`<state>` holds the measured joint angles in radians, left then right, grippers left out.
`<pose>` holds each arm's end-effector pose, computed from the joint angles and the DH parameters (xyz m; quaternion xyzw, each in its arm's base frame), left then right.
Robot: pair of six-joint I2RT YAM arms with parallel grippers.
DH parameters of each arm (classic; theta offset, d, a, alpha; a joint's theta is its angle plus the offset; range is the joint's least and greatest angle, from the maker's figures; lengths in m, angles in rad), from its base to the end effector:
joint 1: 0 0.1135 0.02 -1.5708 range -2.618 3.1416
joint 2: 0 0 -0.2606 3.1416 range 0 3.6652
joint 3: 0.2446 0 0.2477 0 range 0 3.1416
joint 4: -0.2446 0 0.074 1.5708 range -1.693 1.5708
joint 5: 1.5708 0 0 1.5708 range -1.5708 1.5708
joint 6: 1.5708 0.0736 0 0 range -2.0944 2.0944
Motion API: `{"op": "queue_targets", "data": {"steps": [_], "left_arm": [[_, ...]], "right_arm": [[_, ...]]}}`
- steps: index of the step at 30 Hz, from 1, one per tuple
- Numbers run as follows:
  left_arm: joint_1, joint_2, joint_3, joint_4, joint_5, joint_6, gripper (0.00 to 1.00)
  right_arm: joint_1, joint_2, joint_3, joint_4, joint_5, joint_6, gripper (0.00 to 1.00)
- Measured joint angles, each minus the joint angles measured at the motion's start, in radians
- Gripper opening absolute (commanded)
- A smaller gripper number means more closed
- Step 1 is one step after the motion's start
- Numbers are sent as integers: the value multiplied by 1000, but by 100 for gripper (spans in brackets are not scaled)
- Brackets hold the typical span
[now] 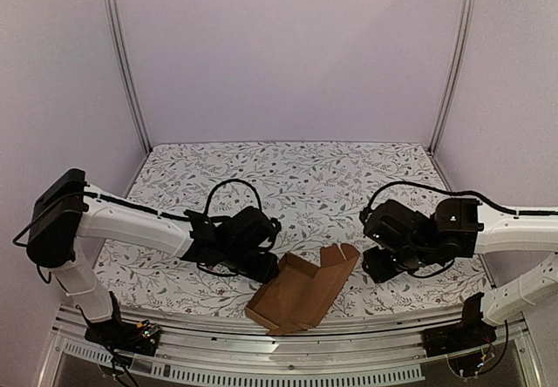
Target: Fold the paper box
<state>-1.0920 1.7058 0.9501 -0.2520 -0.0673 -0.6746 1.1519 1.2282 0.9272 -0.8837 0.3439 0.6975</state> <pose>0.1656 -0.3082 0.1259 0.1898 0.9412 -0.1941 0.2012 0.1177 0.2034 0.2123 -0.1858 0.9495 0.0498 0.2479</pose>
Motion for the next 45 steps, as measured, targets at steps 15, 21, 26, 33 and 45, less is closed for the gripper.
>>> {"op": "queue_targets", "data": {"steps": [15,21,26,33,45], "left_arm": [[-8,0,16,-53,-79,-59,0],[-9,-3,16,-82,-148,-151,0],[-14,-29,16,-98,-231,-261,0],[-39,-32,27,-153,-344,-443,0],[-58,50,59,-170,-426,-720,45]], "right_arm": [[4,10,-111,510,-112,136,34],[6,97,-90,668,-139,150,33],[6,180,-41,740,-146,146,33],[-4,283,29,797,-170,114,33],[-83,426,65,826,-256,42,33]]}}
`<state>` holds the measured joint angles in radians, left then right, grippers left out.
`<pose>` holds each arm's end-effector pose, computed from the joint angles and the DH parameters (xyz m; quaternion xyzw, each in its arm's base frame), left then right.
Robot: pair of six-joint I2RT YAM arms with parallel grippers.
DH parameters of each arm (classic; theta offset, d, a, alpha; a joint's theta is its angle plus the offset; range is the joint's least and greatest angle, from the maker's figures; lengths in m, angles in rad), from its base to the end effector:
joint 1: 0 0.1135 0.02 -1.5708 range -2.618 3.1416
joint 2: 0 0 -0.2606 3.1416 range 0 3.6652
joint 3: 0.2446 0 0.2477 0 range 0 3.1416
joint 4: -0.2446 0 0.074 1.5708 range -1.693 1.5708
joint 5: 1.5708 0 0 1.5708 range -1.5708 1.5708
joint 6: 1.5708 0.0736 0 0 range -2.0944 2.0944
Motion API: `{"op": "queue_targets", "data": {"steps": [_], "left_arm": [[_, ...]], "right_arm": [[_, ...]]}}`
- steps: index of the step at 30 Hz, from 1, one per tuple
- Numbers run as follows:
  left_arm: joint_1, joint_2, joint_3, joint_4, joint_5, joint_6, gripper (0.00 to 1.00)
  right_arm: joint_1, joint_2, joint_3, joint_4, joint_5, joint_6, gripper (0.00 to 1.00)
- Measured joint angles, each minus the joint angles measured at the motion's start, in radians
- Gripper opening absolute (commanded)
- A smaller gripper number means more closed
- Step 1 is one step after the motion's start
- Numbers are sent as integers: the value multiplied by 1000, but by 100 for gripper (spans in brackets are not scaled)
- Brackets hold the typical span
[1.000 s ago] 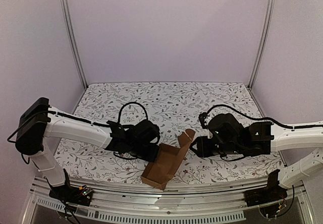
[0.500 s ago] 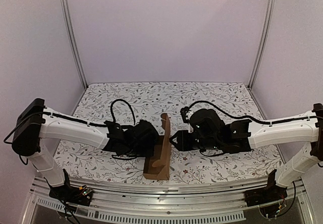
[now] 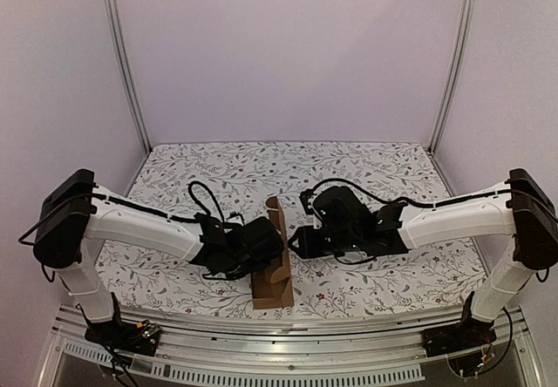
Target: Fold the paper box
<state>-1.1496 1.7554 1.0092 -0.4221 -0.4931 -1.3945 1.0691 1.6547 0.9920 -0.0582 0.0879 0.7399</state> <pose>0.1706 -0.2955 0.1228 -0.1645 0.9371 -0.1149 0.2856 0.1879 0.3291 0.1754 -0.1313 0.9008 0.2990 0.2860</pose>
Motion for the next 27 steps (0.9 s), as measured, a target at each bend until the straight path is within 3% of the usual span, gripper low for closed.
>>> {"op": "queue_targets", "data": {"steps": [6,14,23,27], "left_arm": [[-9,3,0,44,-7,-48,62],[-10,-87,-68,40,-23,-53,71],[37,-320,-205,52,-24,140,74],[151,-362,-246,125,50,301,63]], "right_arm": [[-34,19,0,0,-49,-42,34],[-43,13,0,-32,-55,-92,34],[-43,-126,-35,-138,-18,-152,34],[-42,-175,-55,-168,-15,-166,33]]}}
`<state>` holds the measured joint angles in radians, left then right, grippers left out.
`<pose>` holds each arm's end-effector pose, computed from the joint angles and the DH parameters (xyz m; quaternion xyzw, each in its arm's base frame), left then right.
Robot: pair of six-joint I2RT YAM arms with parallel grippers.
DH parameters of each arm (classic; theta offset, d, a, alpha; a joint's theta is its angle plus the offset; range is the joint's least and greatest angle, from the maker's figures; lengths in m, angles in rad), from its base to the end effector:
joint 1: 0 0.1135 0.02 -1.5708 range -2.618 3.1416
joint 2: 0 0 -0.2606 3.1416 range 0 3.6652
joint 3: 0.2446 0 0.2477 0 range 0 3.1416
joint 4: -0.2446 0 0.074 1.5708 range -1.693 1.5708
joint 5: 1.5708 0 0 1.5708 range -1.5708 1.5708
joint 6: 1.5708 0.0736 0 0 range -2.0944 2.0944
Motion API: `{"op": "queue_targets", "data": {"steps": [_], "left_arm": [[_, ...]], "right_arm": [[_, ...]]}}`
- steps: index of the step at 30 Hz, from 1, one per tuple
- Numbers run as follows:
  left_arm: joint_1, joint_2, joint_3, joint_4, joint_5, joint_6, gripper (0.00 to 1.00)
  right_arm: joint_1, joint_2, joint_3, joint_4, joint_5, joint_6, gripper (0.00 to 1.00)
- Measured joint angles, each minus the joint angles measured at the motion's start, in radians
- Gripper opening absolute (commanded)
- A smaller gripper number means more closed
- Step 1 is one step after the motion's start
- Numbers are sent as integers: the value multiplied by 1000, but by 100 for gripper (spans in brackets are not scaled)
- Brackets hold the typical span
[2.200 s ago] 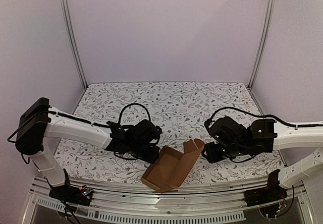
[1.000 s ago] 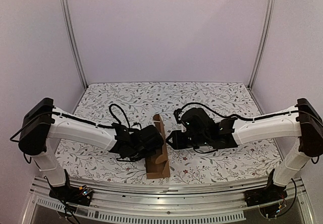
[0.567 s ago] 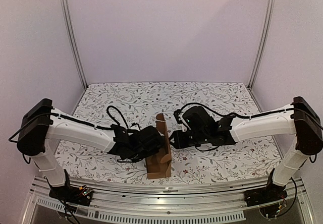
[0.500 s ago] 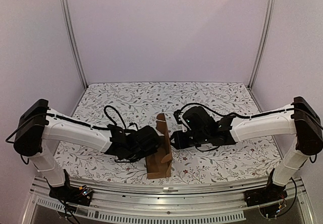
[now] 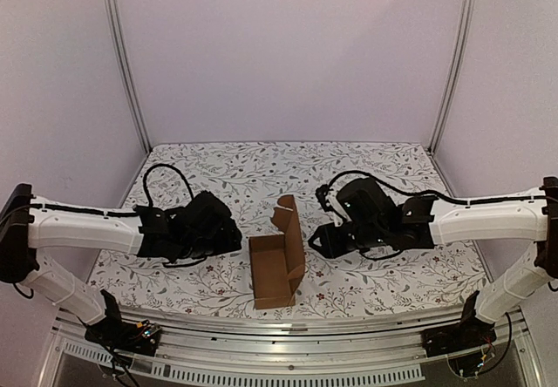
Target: Fold the paper box
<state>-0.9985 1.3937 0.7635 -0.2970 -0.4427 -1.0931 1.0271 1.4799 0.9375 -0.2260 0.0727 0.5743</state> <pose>0.1824 -0.2250 0.1645 -0.1131 0.9212 -0.1626 0.3349 0.1800 0.2875 0.1979 -0.1927 0.8997 0.2569 0.2957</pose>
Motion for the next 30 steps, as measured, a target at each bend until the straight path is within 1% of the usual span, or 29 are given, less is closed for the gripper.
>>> {"op": "queue_targets", "data": {"steps": [3,4,6,8,11,13,17,21,27,30], "left_arm": [[90,17,-7,66,79,130,49],[105,28,-5,87,97,153,42],[140,66,9,121,136,223,25],[166,121,33,157,177,271,12],[211,198,65,209,238,317,0],[244,245,76,255,278,336,0],[277,317,97,312,335,364,0],[281,379,127,363,393,391,0],[281,406,134,425,455,416,0],[281,407,127,454,475,421,0]], "right_arm": [[8,-20,-20,-30,11,-1,33],[11,-25,-24,-43,16,-1,33],[24,-40,-36,-71,31,0,28],[43,-63,-55,-95,49,6,24],[89,-106,-105,-110,77,35,17],[137,-138,-156,-104,92,72,12],[214,-163,-259,-45,90,162,0],[236,-146,-301,35,63,236,0],[250,-55,-353,273,-1,331,0],[253,22,-367,366,-43,373,0]]}}
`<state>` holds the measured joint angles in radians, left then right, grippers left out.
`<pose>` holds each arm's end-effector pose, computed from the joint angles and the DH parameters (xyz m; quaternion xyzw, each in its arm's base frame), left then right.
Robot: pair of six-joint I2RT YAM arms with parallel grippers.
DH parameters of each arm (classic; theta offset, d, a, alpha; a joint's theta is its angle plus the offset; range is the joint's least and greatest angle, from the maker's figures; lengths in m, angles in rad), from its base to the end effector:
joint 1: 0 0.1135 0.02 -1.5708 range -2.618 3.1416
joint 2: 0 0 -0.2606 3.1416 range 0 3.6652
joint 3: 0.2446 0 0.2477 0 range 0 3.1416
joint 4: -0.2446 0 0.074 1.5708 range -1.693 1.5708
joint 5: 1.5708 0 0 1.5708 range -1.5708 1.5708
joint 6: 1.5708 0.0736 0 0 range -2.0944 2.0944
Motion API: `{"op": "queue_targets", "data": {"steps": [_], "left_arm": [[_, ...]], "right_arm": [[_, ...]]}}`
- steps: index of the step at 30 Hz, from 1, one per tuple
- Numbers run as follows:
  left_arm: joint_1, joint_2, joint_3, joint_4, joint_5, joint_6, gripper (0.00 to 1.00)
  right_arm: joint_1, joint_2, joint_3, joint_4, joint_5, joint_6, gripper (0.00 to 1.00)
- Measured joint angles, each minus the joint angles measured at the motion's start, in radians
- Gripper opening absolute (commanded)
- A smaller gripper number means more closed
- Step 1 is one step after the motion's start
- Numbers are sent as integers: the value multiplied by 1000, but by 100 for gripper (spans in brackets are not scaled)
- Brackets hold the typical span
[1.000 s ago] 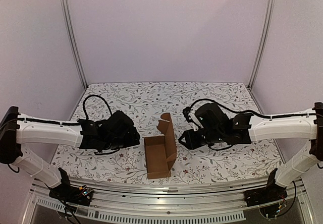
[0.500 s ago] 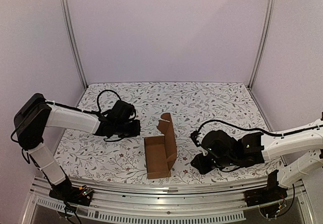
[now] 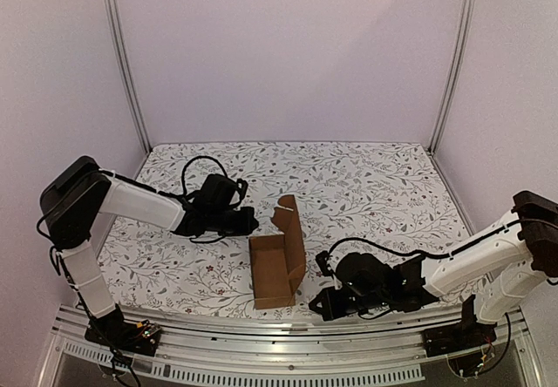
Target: Fold the paper box
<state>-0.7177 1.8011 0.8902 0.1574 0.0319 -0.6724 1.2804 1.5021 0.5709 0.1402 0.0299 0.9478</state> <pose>0.2861 -0.2529 0.1132 0.0271 0.9172 -0.2657 0.2958 0.0873 0.2844 0.1115 -0.1475 0.9130 0.3350 0.1800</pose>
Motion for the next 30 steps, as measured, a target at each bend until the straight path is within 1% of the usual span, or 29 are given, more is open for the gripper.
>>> {"op": "queue_targets", "data": {"steps": [6,14,19,30], "left_arm": [[0,14,-45,51,35,-1,0],[0,26,-107,80,56,-11,0],[0,18,-134,113,66,-16,0],[1,-43,-204,113,77,-20,0]], "right_arm": [[9,79,0,108,-56,44,0],[9,151,19,181,-95,73,0],[9,175,23,191,-90,88,0],[-3,206,30,217,-21,108,0]]}}
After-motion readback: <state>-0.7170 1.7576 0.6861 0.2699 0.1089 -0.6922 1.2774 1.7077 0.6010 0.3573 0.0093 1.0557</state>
